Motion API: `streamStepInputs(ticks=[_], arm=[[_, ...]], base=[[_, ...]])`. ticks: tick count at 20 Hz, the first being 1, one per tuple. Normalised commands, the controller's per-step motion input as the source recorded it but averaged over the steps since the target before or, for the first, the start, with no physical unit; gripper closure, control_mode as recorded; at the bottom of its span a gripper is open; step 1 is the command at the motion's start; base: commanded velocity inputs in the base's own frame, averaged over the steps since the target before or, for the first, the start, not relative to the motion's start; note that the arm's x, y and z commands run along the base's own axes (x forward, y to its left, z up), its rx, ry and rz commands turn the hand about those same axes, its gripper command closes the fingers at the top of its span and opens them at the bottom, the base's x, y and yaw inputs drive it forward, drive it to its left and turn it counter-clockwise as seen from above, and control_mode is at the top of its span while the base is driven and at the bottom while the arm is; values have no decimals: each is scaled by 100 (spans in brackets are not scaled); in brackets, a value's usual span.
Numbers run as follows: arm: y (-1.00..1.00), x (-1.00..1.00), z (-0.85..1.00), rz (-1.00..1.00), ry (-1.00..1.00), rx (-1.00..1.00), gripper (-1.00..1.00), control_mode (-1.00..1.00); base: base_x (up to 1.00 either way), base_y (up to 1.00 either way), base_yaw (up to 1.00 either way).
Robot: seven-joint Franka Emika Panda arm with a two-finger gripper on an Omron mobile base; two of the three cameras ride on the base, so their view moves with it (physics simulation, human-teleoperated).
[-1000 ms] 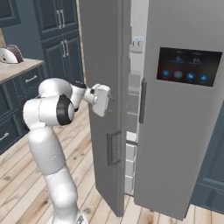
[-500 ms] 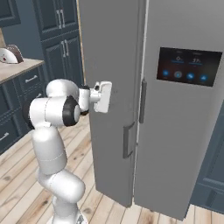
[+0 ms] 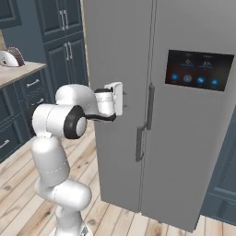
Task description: The ice cube tray has been filled with water. Take the tray and place it in the freezer to make ice. Close the freezer door after placing the tray.
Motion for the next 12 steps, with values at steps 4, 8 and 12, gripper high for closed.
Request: streamStepInputs(ticks=[4, 8, 12], arm=[[-41, 56, 0, 70, 18, 13, -100, -100], [-40, 61, 0, 68, 23, 12, -100, -100], [-38, 62, 0, 68, 26, 13, -100, -100]], base=[[0, 0, 0], [0, 0, 0], [0, 0, 0]])
